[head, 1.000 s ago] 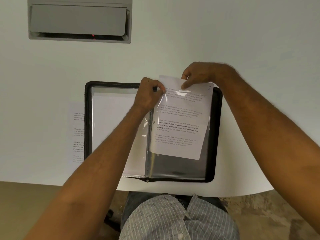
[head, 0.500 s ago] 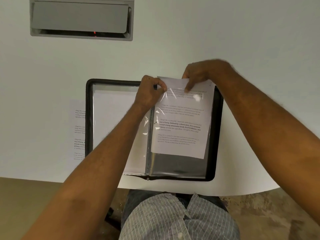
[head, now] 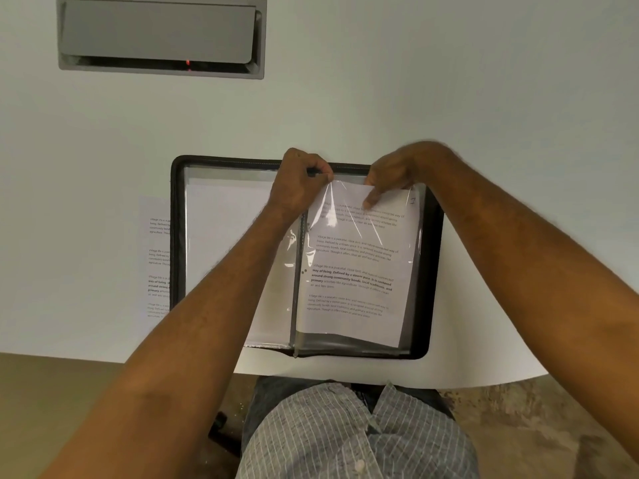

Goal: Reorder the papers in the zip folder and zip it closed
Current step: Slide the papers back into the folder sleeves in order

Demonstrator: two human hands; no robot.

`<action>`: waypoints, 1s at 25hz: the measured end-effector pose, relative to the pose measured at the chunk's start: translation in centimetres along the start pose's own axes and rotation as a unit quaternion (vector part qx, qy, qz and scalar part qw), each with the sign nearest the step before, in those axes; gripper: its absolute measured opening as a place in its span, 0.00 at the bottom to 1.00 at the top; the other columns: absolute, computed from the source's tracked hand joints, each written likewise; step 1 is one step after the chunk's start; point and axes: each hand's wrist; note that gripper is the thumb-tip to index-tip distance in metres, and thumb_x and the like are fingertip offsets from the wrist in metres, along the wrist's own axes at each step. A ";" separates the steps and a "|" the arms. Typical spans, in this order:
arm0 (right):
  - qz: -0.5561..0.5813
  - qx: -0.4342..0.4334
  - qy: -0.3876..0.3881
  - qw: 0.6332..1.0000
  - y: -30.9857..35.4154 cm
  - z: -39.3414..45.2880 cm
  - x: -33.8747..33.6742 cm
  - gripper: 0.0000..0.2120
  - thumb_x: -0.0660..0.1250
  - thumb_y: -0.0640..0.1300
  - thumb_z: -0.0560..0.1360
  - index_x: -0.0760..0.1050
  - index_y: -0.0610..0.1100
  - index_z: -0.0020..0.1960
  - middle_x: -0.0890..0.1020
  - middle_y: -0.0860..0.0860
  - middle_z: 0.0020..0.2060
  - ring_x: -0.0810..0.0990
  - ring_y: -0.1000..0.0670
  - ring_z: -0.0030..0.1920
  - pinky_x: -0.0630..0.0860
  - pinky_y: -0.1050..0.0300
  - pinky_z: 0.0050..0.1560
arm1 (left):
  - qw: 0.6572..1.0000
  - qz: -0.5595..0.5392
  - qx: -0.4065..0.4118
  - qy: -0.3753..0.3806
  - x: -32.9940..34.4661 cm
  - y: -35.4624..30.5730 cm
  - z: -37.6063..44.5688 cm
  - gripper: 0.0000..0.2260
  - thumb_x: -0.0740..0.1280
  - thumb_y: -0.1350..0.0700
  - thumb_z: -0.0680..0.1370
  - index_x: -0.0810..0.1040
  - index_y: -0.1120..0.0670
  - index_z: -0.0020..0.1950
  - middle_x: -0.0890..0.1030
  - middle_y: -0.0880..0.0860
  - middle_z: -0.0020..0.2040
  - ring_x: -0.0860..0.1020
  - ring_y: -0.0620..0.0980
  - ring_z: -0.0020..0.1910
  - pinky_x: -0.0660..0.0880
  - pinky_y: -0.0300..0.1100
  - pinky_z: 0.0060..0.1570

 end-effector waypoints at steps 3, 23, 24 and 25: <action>0.101 -0.040 -0.075 0.991 -0.6 -1.2 -0.3 0.16 0.65 0.58 0.82 0.82 0.47 0.57 0.88 0.49 0.49 0.87 0.46 0.51 0.82 0.45 0.58 | 1.000 0.006 0.004 -0.009 0.0 0.0 -0.1 0.02 0.75 0.62 0.75 0.87 0.58 0.43 0.85 0.51 0.41 0.82 0.45 0.45 0.78 0.36 0.51; 0.389 -0.218 -0.551 0.705 -5.7 -2.0 13.5 0.28 0.82 0.52 0.68 0.73 0.54 0.63 0.72 0.51 0.69 0.78 0.51 0.64 0.80 0.54 0.60 | 0.997 -0.065 0.007 -0.045 0.2 -0.1 -1.3 0.04 0.71 0.68 0.75 0.84 0.60 0.43 0.84 0.55 0.41 0.80 0.42 0.41 0.74 0.34 0.45; 0.467 -0.220 -0.518 0.682 -5.7 -2.2 14.6 0.34 0.82 0.50 0.69 0.67 0.56 0.68 0.74 0.51 0.68 0.81 0.49 0.61 0.83 0.54 0.55 | 0.996 -0.068 0.007 -0.052 0.3 0.0 -1.5 0.05 0.71 0.68 0.75 0.84 0.60 0.44 0.84 0.55 0.42 0.80 0.42 0.41 0.74 0.34 0.46; 0.530 -0.215 -0.481 0.665 -5.5 -2.7 15.8 0.35 0.81 0.50 0.71 0.65 0.56 0.70 0.77 0.50 0.67 0.84 0.48 0.58 0.84 0.53 0.52 | 0.996 -0.075 0.004 -0.057 0.3 0.1 -1.9 0.05 0.72 0.67 0.75 0.84 0.58 0.47 0.84 0.56 0.45 0.80 0.42 0.44 0.75 0.35 0.48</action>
Point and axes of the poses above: each hand's wrist, its own z-axis towards the middle knuckle, its own x-axis out of the palm, y = z × x
